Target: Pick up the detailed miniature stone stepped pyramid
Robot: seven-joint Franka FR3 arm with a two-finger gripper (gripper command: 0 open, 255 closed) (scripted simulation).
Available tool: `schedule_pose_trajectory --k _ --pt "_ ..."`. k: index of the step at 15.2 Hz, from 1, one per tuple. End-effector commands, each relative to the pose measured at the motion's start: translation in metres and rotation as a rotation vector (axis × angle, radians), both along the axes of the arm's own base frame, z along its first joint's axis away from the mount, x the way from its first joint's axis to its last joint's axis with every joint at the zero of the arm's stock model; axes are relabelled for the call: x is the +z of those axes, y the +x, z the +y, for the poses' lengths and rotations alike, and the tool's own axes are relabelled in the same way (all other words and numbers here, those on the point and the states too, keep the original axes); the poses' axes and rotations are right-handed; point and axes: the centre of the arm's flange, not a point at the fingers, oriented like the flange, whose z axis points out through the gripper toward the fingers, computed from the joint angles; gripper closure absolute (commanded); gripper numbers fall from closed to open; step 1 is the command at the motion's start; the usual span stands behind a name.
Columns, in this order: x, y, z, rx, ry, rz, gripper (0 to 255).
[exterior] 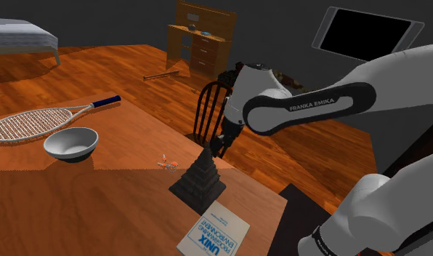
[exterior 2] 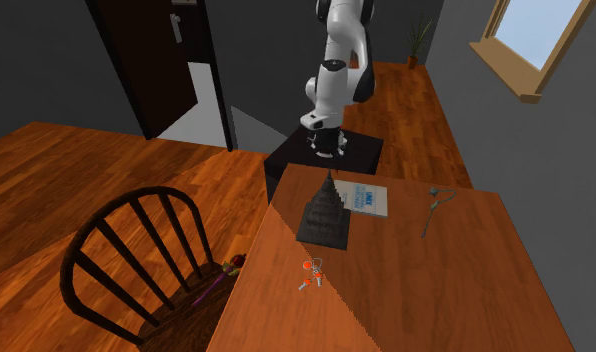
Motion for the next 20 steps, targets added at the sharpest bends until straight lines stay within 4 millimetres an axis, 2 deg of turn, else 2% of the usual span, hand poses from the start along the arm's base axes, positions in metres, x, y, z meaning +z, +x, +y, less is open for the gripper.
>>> schedule_pose_trajectory --k 1,3,10,12,13,20 --pt "-0.019 0.01 0.018 0.024 -0.006 -0.003 0" --pt "-0.034 0.016 0.031 0.042 -0.012 -0.004 0" --pt "-0.071 0.016 0.031 0.042 -0.012 -0.004 0" --pt "-0.074 0.016 0.031 0.042 -0.012 -0.004 0" --pt "-0.074 0.016 0.031 0.042 -0.012 -0.004 255" --pt "-0.074 0.016 0.031 0.042 -0.012 -0.004 255"
